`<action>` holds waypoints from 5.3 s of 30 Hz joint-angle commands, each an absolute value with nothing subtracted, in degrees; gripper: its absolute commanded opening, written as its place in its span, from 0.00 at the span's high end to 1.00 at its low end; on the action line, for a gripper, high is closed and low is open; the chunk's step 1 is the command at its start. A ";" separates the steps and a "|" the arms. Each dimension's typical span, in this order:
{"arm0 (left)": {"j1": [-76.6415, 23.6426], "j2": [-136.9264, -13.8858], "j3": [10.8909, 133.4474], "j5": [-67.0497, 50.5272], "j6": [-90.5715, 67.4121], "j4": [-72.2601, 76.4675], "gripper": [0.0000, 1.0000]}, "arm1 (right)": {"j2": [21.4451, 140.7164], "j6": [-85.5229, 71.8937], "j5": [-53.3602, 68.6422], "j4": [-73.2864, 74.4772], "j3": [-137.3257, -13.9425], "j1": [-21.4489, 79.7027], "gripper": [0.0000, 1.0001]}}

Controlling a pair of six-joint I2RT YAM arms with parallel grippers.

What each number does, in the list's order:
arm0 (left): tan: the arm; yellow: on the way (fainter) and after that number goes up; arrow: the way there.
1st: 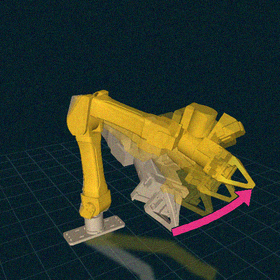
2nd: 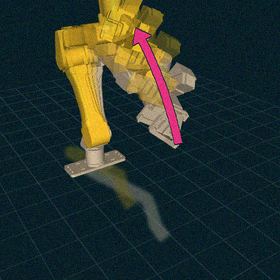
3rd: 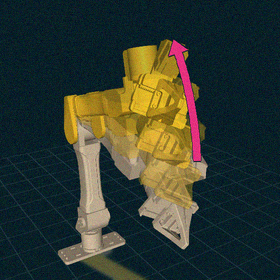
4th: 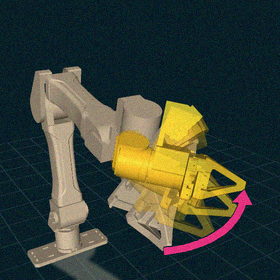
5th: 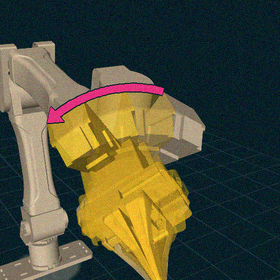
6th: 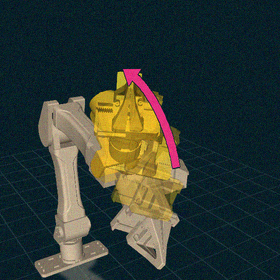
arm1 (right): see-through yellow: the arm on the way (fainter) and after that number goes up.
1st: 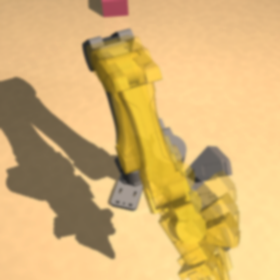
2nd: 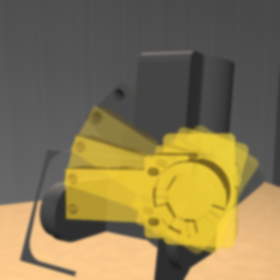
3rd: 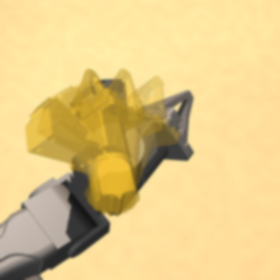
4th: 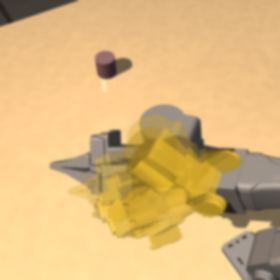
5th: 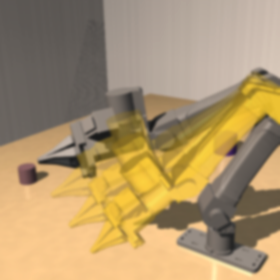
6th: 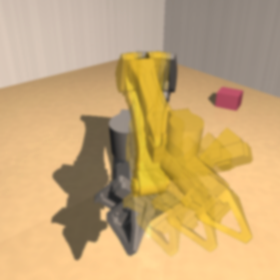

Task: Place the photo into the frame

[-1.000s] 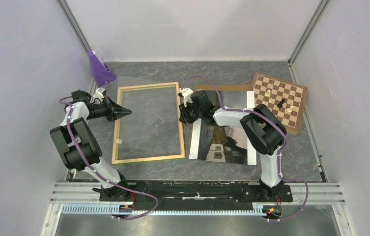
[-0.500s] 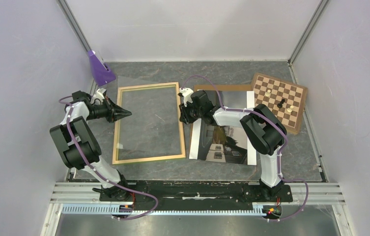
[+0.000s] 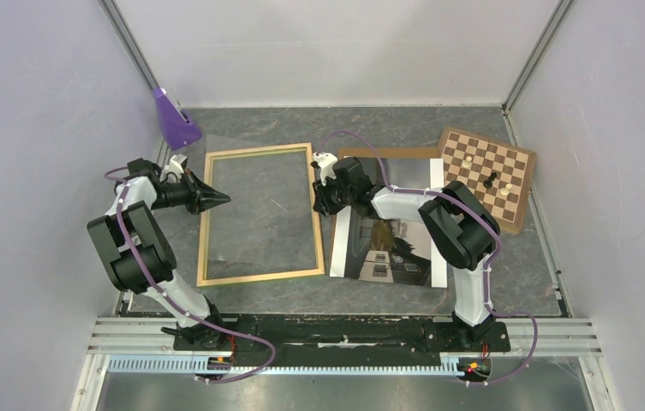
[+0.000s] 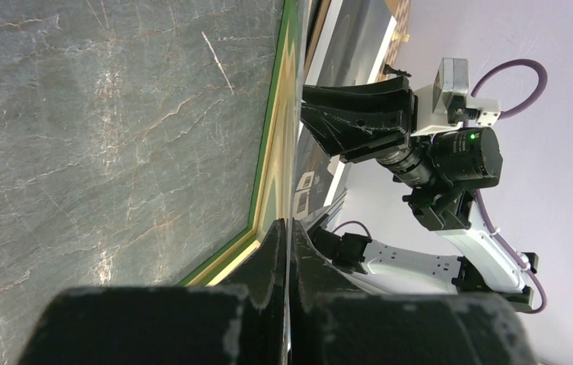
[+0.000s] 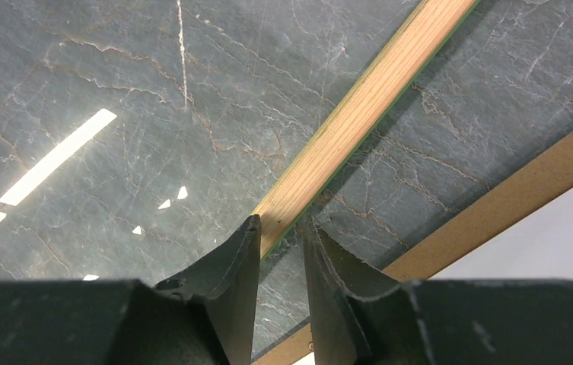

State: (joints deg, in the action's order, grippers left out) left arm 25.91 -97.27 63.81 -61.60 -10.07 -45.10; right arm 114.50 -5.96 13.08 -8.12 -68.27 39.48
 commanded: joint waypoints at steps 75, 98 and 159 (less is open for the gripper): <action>22.19 -105.02 69.95 -57.49 -0.49 -47.04 0.98 | 115.77 -3.19 9.90 -2.56 -71.95 39.37 0.61; 21.91 -106.50 70.31 -56.88 -0.09 -47.01 0.98 | 116.19 -0.71 8.67 -0.09 -77.89 39.79 0.45; 21.09 -108.01 69.17 -51.88 2.64 -45.92 0.98 | 134.30 8.96 20.39 7.22 -105.77 50.02 0.40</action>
State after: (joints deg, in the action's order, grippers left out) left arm 21.47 -107.18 68.84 -52.23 -0.08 -45.91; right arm 133.49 7.64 19.68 7.99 -103.09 49.54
